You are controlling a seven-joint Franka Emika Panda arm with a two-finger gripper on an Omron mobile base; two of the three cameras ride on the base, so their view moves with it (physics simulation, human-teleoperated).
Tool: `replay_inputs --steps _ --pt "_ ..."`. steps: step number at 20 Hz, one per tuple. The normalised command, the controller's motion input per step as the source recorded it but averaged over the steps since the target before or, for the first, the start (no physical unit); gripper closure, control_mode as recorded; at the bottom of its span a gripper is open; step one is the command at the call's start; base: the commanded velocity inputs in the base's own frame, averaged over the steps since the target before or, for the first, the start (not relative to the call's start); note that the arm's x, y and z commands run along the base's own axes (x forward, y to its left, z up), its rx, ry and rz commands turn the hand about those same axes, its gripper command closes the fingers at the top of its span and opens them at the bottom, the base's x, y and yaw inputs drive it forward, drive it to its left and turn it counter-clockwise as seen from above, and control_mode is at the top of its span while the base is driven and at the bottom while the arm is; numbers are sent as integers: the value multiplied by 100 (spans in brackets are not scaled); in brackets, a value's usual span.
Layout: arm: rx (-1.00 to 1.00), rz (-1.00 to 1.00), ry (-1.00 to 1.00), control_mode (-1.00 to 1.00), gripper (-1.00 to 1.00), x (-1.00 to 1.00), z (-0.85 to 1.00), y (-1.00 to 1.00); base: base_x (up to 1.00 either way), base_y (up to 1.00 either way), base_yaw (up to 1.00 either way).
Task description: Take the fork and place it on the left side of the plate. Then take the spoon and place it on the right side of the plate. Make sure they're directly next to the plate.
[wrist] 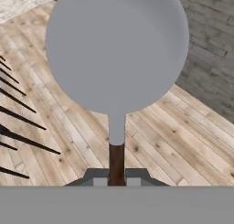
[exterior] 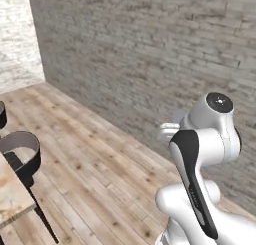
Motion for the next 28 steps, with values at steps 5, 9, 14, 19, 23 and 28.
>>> replay_inputs --steps 5,9,14,19,23,28 --pt "0 0 0 100 100 0 0 0 86 -34 41" --pt "0 0 0 100 100 0 0 0 87 -29 42" --pt "0 0 0 100 100 0 0 0 86 -21 45" --pt "0 0 0 100 100 0 0 0 85 -14 48" --pt "0 0 0 100 100 0 0 0 87 -18 48" --pt "0 0 0 100 100 0 0 0 86 -24 46"
